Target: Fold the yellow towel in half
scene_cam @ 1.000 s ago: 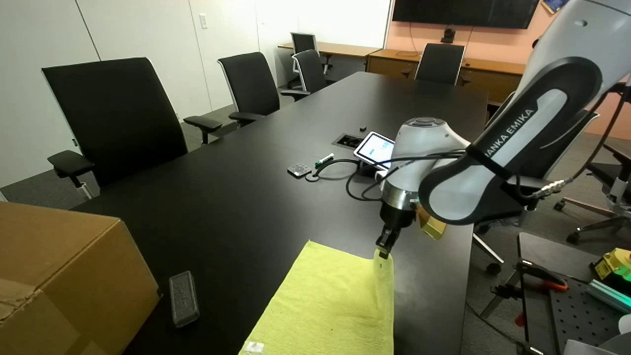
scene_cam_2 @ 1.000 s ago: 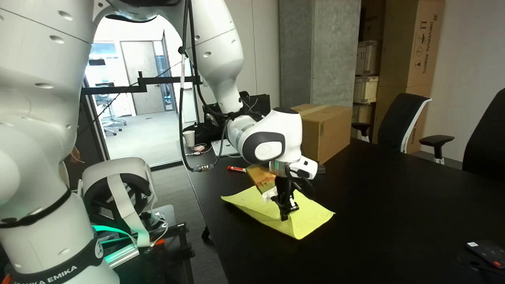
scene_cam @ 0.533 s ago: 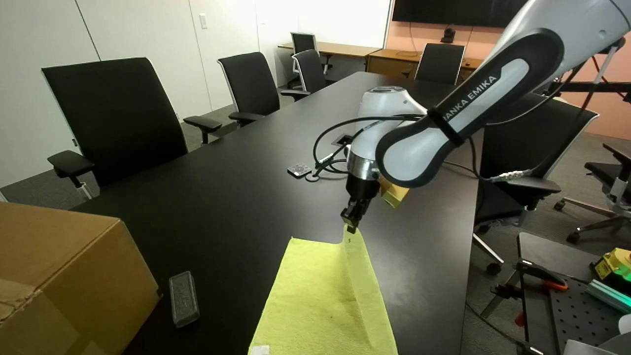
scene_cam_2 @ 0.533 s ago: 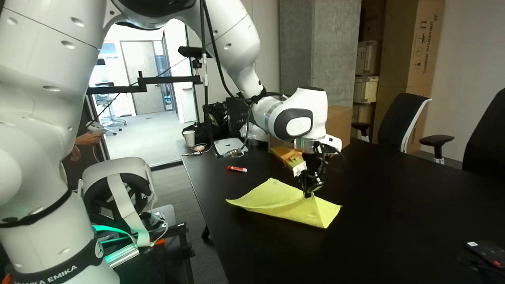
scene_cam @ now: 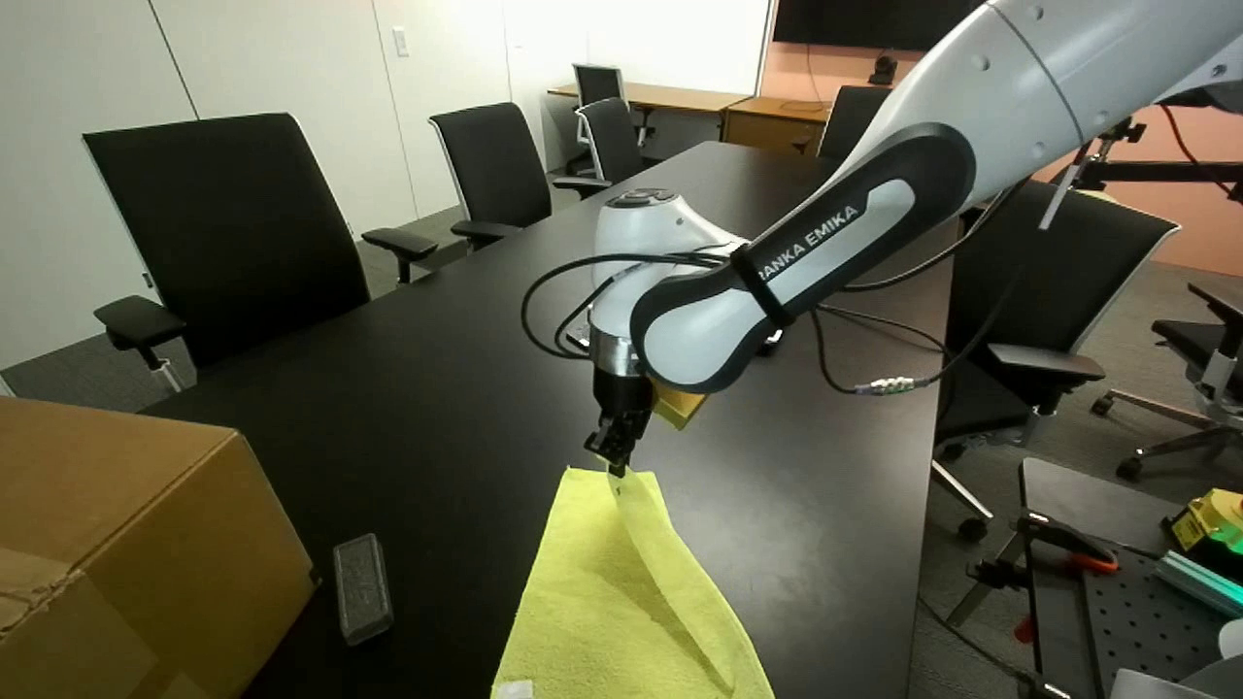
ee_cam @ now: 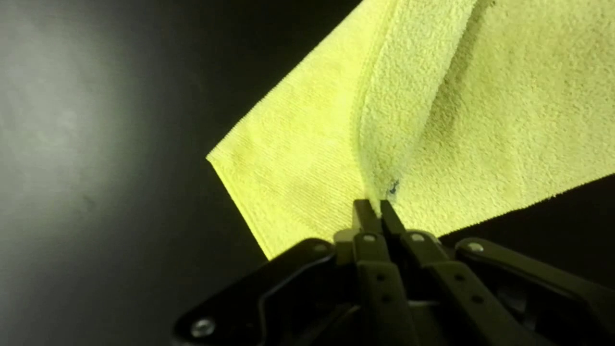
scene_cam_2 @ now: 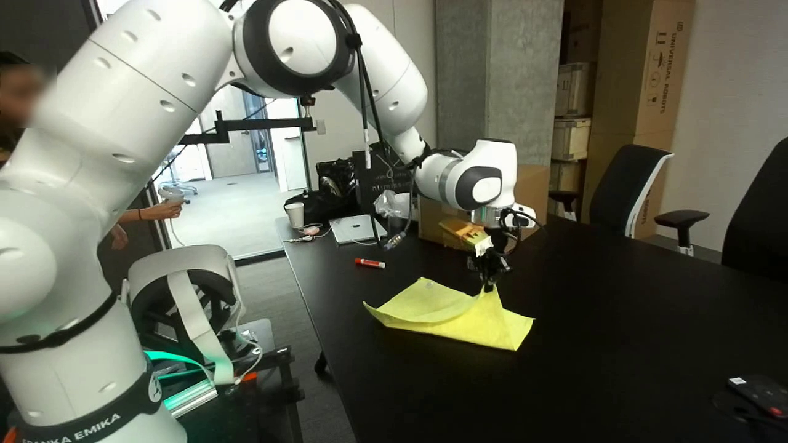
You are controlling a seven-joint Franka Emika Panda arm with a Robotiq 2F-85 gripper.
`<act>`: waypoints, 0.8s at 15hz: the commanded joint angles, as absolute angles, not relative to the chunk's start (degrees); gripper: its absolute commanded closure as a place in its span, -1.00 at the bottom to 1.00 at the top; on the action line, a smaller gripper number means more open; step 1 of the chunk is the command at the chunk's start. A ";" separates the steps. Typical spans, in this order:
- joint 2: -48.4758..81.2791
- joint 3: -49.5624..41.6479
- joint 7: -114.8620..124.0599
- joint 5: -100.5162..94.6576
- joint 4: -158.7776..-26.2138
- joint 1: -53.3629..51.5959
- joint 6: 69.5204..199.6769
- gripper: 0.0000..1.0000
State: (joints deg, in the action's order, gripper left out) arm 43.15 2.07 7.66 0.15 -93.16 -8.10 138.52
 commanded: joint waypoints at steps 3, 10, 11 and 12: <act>52.24 -0.79 13.12 -2.46 -76.79 -12.58 133.92 0.87; 56.57 -5.34 19.50 -6.04 -71.33 -14.92 132.21 -0.31; 55.53 -5.21 19.43 -6.05 -72.86 -14.96 131.24 -0.44; 54.33 -5.05 18.95 -6.33 -74.86 -15.09 130.57 -0.62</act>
